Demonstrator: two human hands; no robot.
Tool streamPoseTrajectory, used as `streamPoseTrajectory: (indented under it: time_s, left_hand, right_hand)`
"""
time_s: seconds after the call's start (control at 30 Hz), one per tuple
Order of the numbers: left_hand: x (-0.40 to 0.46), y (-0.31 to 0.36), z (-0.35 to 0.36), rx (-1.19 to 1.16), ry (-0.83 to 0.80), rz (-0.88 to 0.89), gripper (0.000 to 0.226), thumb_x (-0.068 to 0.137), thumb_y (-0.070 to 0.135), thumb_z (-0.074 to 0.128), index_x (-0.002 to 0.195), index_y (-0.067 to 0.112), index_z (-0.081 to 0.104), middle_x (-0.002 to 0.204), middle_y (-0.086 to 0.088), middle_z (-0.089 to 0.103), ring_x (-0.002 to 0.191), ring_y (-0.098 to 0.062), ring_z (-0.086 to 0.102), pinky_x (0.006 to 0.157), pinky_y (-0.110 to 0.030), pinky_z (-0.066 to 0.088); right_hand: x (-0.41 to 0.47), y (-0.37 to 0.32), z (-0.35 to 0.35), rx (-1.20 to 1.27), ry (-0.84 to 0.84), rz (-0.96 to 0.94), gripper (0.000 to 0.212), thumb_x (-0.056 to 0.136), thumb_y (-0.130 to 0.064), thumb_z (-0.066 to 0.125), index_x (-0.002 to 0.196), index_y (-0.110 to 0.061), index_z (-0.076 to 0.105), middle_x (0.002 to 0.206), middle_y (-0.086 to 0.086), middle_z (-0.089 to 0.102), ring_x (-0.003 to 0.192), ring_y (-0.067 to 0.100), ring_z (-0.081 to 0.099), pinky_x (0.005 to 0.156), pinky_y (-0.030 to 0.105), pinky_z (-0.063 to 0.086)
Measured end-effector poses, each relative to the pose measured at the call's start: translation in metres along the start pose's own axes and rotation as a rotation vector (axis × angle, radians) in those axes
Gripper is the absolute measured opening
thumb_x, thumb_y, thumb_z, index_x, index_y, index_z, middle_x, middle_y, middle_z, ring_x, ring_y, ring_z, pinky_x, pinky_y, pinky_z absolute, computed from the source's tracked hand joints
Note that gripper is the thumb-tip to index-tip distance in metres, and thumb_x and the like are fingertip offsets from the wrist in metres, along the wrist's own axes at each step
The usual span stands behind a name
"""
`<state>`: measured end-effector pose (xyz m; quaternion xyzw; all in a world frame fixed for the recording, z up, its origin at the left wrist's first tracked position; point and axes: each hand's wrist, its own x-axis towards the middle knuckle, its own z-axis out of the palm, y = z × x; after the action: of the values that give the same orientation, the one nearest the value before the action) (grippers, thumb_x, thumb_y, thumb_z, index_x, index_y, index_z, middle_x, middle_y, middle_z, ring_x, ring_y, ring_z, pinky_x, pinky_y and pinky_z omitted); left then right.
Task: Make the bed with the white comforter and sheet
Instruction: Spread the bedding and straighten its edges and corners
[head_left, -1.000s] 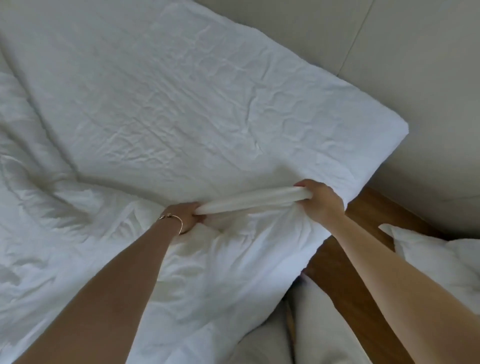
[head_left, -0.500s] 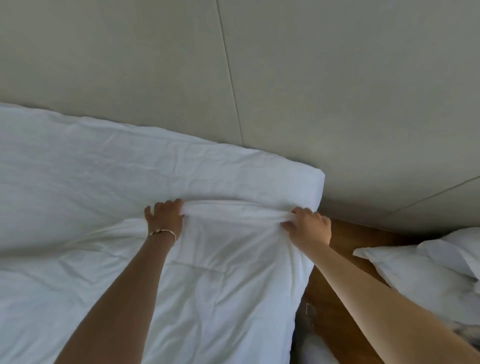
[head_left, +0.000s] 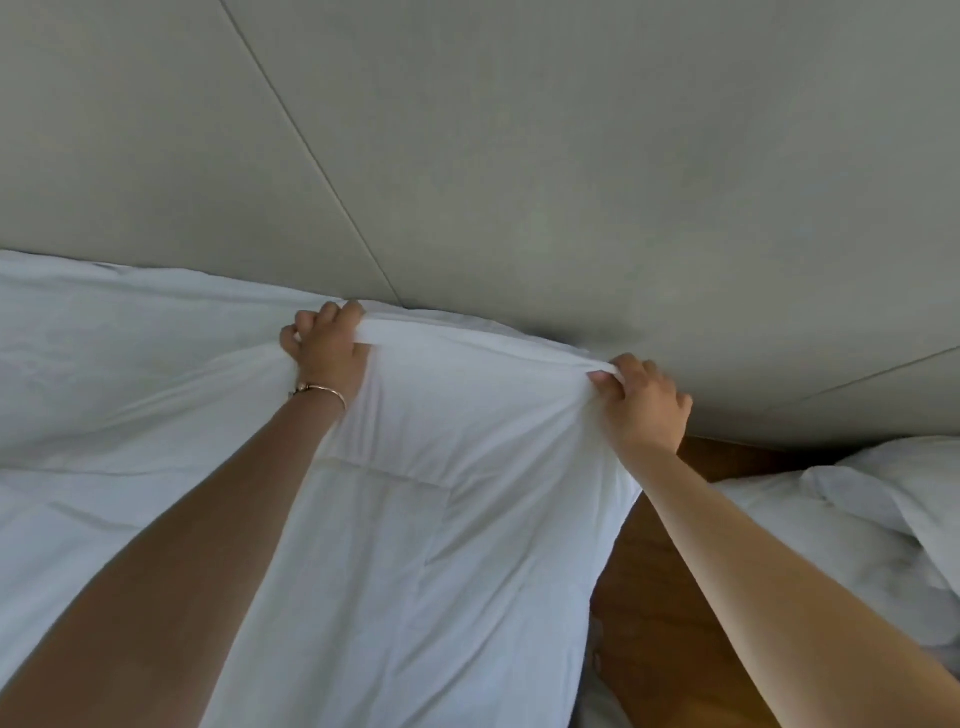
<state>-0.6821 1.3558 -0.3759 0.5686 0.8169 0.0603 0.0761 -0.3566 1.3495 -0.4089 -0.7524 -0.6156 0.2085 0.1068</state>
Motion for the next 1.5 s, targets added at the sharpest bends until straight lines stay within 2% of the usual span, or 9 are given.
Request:
streamPoseTrajectory:
  time_s: [0.2, 0.5, 0.63, 0.77, 0.87, 1.0, 1.13, 1.3, 1.5]
  left_hand:
    - [0.006, -0.014, 0.034, 0.039, -0.121, 0.01, 0.026, 0.089, 0.021, 0.055, 0.113, 0.013, 0.06, 0.104, -0.012, 0.063, 0.107, -0.035, 0.046, 0.095, -0.038, 0.021]
    - [0.037, -0.011, 0.015, -0.021, 0.259, 0.187, 0.043, 0.049, 0.005, 0.041, 0.085, 0.013, 0.062, 0.077, -0.007, 0.055, 0.085, -0.024, 0.035, 0.076, -0.037, 0.019]
    - [0.036, -0.006, 0.027, 0.067, 0.069, 0.166, 0.032, 0.069, 0.004, 0.051, 0.098, 0.015, 0.062, 0.095, -0.008, 0.059, 0.101, -0.026, 0.042, 0.086, -0.037, 0.018]
    - [0.033, -0.006, 0.046, 0.201, -0.073, 0.02, 0.043, 0.09, 0.038, 0.056, 0.122, 0.01, 0.05, 0.12, -0.013, 0.053, 0.119, -0.031, 0.041, 0.11, -0.044, 0.014]
    - [0.009, 0.007, 0.053, 0.072, 0.143, -0.184, 0.062, 0.085, 0.043, 0.057, 0.13, 0.003, 0.043, 0.132, -0.018, 0.047, 0.129, -0.035, 0.038, 0.114, -0.045, 0.004]
    - [-0.045, 0.012, 0.056, -0.115, 0.142, -0.258, 0.078, 0.093, 0.052, 0.029, 0.148, -0.002, 0.024, 0.156, -0.022, 0.02, 0.147, -0.033, 0.014, 0.119, -0.05, 0.007]
    - [-0.103, -0.011, 0.05, 0.0, -0.099, -0.178, 0.072, 0.089, 0.072, 0.019, 0.151, 0.04, 0.0, 0.162, -0.007, -0.009, 0.148, -0.026, -0.013, 0.112, -0.056, -0.013]
    - [-0.171, -0.028, 0.042, 0.034, -0.185, -0.288, 0.074, 0.085, 0.077, 0.012, 0.149, 0.046, -0.009, 0.16, -0.008, -0.018, 0.147, -0.026, -0.018, 0.11, -0.061, -0.014]
    - [-0.23, -0.045, 0.027, -0.013, -0.283, -0.179, 0.079, 0.083, 0.078, 0.012, 0.148, 0.044, -0.015, 0.158, -0.003, -0.025, 0.145, -0.019, -0.024, 0.114, -0.052, -0.016]
  right_hand:
    - [0.007, 0.006, 0.03, 0.209, -0.227, 0.117, 0.044, 0.092, -0.048, 0.039, 0.116, -0.018, 0.061, 0.115, 0.006, 0.061, 0.113, 0.028, 0.051, 0.1, 0.043, 0.036]
    - [0.031, -0.009, 0.025, 0.335, 0.13, 0.115, 0.02, 0.096, -0.025, 0.057, 0.09, -0.009, 0.066, 0.084, 0.003, 0.045, 0.091, 0.028, 0.05, 0.084, 0.034, 0.026]
    - [0.034, -0.012, 0.035, 0.172, 0.034, 0.271, 0.03, 0.096, -0.04, 0.053, 0.103, -0.017, 0.071, 0.099, 0.008, 0.052, 0.107, 0.033, 0.051, 0.102, 0.044, 0.031]
    - [0.025, -0.038, 0.033, -0.032, 0.015, 0.343, 0.033, 0.095, -0.039, 0.048, 0.12, -0.024, 0.063, 0.134, 0.007, 0.045, 0.128, 0.028, 0.036, 0.113, 0.044, 0.018]
    - [-0.006, -0.067, 0.034, 0.013, 0.265, -0.051, 0.042, 0.09, -0.017, 0.055, 0.132, -0.019, 0.056, 0.143, 0.01, 0.044, 0.132, 0.032, 0.039, 0.114, 0.047, 0.023]
    - [-0.048, -0.073, 0.051, -0.17, -0.168, -0.759, 0.049, 0.1, -0.054, 0.029, 0.147, -0.041, 0.037, 0.158, -0.004, 0.029, 0.149, 0.023, 0.018, 0.119, 0.05, 0.016]
    - [-0.045, -0.053, 0.042, -0.395, -0.286, -0.511, 0.049, 0.098, -0.062, 0.005, 0.145, -0.06, -0.005, 0.163, -0.012, -0.007, 0.15, 0.018, -0.01, 0.119, 0.055, -0.002]
    - [-0.081, -0.086, 0.046, -0.298, -0.283, -0.167, 0.051, 0.1, -0.052, 0.003, 0.147, -0.051, -0.015, 0.162, -0.008, -0.015, 0.149, 0.026, -0.017, 0.118, 0.058, -0.003]
    - [-0.162, -0.067, 0.054, -0.529, -0.453, -0.946, 0.053, 0.101, -0.05, 0.007, 0.152, -0.045, 0.0, 0.163, -0.008, 0.0, 0.151, 0.023, -0.003, 0.118, 0.058, 0.01]
